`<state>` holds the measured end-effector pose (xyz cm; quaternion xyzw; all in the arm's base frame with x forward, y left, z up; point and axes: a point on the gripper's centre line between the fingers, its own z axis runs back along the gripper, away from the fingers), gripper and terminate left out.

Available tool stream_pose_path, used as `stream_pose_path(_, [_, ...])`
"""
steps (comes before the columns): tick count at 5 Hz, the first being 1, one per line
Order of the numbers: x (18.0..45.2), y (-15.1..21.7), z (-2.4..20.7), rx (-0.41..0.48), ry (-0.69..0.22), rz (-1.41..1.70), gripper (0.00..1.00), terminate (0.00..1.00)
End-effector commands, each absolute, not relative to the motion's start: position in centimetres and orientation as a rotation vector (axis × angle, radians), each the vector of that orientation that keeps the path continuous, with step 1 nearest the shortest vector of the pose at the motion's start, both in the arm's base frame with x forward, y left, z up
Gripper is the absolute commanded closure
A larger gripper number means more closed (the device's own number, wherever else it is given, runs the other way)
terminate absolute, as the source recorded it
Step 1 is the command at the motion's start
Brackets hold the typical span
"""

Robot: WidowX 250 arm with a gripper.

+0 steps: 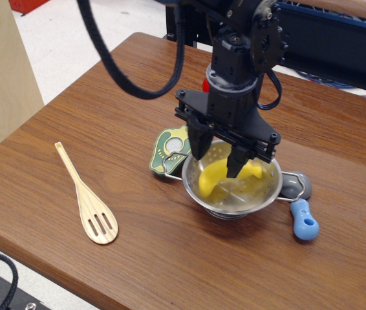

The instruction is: Put banana in colander

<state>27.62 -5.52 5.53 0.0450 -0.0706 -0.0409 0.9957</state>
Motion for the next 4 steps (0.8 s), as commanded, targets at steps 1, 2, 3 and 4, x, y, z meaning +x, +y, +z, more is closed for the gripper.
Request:
stream_pose_path(1, [29.4,-6.7,9.9,0.067,-0.226,0.008,0.0,0.0])
stream_pose_path(2, [29.9,-7.4,11.4,0.064,-0.218,0.04,0.0,0.0])
stream_pose_path(3, [29.9,-7.4,11.4,0.064,-0.218,0.04,0.0,0.0])
stream_pose_path(4, [29.9,-7.4,11.4,0.064,-0.218,0.04,0.0,1.0])
